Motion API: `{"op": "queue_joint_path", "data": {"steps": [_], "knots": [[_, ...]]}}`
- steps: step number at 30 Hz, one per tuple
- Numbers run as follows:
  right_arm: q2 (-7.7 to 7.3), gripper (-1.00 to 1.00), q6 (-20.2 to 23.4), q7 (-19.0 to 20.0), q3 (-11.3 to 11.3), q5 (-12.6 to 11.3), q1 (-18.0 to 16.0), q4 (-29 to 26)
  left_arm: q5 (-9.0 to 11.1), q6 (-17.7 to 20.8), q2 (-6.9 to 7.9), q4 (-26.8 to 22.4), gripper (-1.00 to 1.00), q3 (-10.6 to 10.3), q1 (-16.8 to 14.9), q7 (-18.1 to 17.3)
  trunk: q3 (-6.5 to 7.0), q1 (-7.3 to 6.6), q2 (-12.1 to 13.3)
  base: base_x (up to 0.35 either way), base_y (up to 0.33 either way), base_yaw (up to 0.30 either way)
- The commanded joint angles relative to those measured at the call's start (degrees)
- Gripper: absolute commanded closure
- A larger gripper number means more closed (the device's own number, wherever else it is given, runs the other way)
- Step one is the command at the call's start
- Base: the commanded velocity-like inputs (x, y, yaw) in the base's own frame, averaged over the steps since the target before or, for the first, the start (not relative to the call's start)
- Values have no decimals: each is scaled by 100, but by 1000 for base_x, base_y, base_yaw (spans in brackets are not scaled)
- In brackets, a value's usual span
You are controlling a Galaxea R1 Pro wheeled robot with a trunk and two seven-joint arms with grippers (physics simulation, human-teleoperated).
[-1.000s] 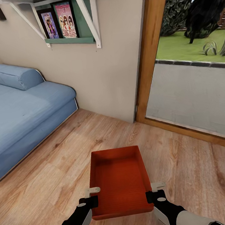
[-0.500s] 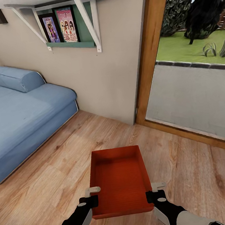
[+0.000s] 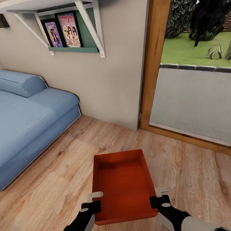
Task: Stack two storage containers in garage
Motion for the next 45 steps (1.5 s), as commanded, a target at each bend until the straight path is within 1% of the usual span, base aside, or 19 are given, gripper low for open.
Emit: {"op": "queue_joint_path", "data": {"steps": [1,45], "knots": [[-2,100,-57,-42,-79,41,-7,-5,-16,46,20,5,100,-1,3,133,15,-23,40,0,0,0],[-8,100,-127,-41,-81,60,-7,-14,-16,46,20,3,100,-1,2,133,805,-990,1805,0,0,0]]}}
